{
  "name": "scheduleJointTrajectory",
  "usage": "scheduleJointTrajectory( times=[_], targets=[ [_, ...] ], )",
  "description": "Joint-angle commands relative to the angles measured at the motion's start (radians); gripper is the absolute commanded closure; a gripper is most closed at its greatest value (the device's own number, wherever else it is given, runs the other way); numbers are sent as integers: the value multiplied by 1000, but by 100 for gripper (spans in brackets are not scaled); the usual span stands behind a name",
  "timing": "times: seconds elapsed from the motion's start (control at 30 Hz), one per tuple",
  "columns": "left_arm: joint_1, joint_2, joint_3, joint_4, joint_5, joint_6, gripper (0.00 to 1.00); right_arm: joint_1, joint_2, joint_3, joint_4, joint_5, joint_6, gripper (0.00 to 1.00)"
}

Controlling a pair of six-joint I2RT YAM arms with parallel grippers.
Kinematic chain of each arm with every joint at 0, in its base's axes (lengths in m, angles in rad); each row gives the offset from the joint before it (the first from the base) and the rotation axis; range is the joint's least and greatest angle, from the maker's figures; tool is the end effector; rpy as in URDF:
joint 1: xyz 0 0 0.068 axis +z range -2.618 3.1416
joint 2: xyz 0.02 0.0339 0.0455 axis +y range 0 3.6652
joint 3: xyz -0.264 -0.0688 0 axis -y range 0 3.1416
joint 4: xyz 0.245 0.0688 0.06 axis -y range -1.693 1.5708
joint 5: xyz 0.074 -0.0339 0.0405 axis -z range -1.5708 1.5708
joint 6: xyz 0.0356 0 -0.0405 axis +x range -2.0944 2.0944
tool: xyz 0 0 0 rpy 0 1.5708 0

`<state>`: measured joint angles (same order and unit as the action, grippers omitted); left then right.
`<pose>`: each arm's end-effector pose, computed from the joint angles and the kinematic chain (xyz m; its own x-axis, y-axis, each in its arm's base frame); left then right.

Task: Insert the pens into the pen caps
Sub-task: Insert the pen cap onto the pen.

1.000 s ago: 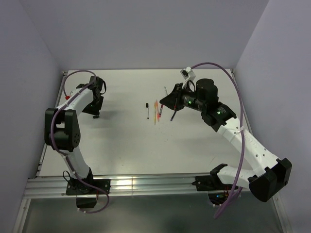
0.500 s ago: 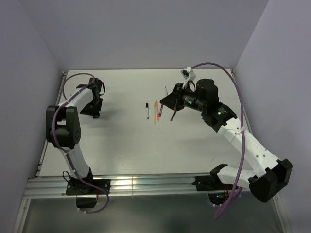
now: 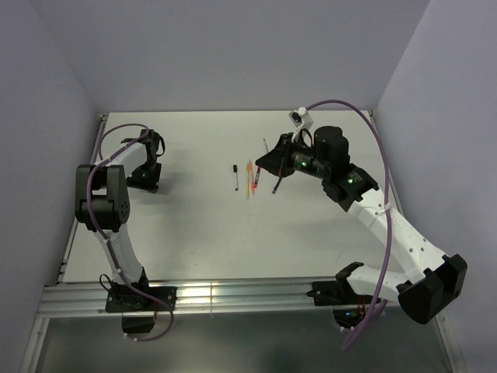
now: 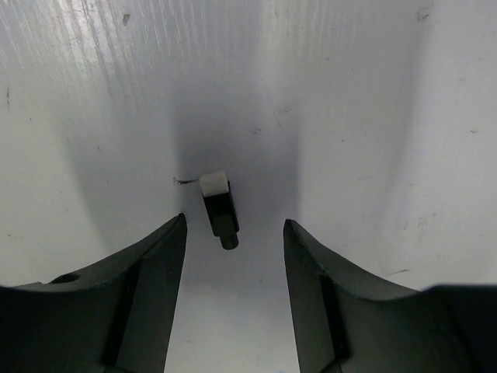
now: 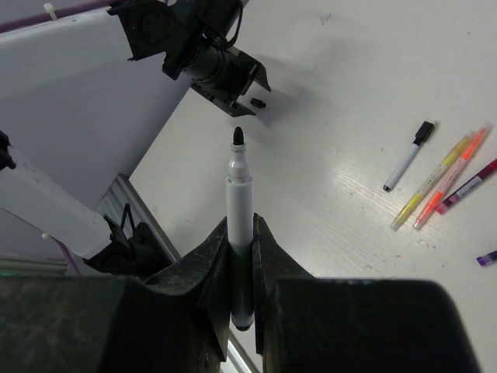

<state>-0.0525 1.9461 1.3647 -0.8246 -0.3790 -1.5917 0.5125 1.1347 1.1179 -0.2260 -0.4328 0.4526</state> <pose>0.3722 -0.0064 0.1691 0.0324 -0.9318 -0.3615 -0.9846 0.0323 -0.1716 0.2172 0.1394 0.3831 -0.5383 0.1527 -0.8288 -0.6278 0.5835 0.5152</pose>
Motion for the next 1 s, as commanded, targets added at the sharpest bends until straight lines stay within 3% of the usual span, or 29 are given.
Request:
scheduleJointTrajectory(
  times=[0.0, 0.4, 0.8, 0.97],
  targets=[
    [13, 8, -3, 8, 5, -1, 43, 0, -26, -10, 24, 8, -2, 100],
    [22, 63, 4, 7, 20, 1, 58, 1, -24, -9, 20, 8, -5, 100],
    [46, 112, -12, 21, 78, 7, 56, 0, -18, -6, 16, 2, -8, 100],
    [51, 135, -18, 44, 107, 22, 61, 0, -18, -4, 14, 0, -11, 100]
  ],
)
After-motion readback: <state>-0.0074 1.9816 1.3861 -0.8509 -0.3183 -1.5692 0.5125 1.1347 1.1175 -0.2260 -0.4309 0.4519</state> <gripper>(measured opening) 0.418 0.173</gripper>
